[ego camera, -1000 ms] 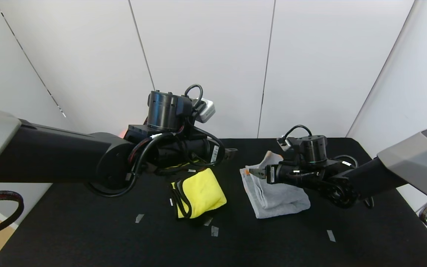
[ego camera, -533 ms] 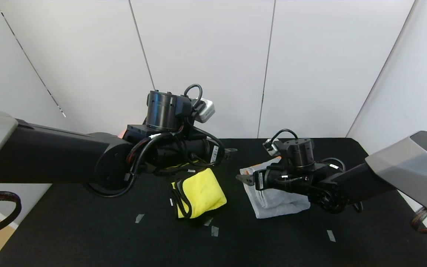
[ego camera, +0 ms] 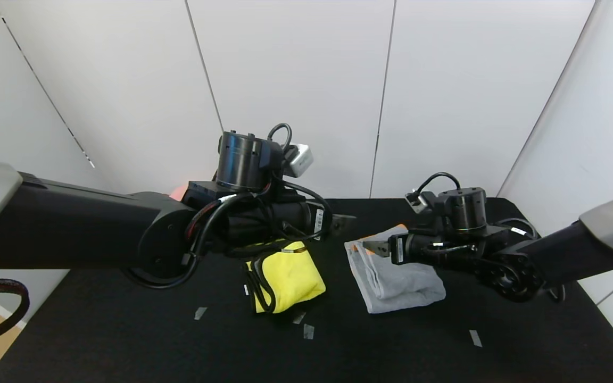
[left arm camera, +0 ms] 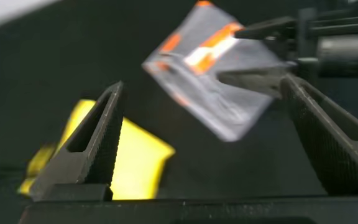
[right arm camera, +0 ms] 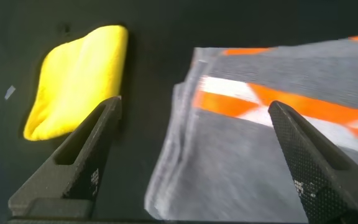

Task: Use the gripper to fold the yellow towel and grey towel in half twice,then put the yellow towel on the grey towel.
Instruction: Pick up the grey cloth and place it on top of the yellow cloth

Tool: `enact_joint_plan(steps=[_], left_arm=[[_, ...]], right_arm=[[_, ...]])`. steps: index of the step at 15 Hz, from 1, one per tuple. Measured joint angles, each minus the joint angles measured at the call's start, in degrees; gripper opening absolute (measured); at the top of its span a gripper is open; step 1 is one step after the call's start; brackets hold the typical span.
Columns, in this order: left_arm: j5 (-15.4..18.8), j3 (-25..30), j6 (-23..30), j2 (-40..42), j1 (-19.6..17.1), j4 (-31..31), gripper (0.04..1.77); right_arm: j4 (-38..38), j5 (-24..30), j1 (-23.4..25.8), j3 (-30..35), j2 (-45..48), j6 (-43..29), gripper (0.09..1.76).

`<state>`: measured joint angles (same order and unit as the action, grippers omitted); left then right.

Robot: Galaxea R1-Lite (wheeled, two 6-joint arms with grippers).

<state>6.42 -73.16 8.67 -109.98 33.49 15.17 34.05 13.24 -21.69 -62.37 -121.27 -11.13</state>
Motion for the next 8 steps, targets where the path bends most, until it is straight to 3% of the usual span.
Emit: enact_joint_plan(steps=[2, 3, 8], left_arm=[[6.44, -0.77, 6.17, -0.1, 0.33, -0.52, 1.72], [7.85, -1.04, 6.99, -0.4, 0.38, -0.56, 1.72], [8.73, -2.32, 9.2, -5.75, 2.08, -1.13, 1.72]], right_arm=[[-0.35, 0.04, 2.95, 2.12, 2.06, 0.0, 1.71], [-0.57, 0.06, 4.35, 2.84, 2.76, 0.0, 1.71], [-0.74, 2.33, 9.9, 4.96, 3.94, -0.11, 1.71]])
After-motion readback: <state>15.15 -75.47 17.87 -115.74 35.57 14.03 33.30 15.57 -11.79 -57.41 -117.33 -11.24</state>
